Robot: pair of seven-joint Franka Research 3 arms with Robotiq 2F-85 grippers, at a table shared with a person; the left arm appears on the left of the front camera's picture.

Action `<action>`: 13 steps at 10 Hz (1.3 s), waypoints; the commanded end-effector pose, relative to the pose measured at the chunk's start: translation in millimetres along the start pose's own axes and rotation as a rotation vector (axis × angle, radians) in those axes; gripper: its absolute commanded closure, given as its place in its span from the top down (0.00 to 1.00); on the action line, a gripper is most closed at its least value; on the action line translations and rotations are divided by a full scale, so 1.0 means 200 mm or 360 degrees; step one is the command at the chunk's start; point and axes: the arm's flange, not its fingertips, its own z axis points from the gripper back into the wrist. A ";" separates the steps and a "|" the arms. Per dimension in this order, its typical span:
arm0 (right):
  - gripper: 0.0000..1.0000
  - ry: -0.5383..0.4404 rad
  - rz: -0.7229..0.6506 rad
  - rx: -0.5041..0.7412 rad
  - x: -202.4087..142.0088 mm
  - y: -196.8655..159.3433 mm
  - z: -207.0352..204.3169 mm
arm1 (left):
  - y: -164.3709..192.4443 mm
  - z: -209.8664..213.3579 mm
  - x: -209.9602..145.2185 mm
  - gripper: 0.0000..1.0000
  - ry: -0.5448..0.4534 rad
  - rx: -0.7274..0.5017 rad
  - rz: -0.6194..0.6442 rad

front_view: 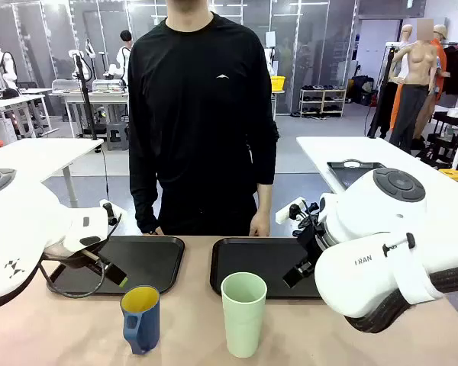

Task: Sort and store the cups by type.
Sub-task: Pick up the Reusable plastic cup.

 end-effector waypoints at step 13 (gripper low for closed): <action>1.00 0.0000 0.0000 0.0000 0.00 0.00 0.00 | 0.00 0.00 0.00 1.00 0.0000 0.0000 0.0000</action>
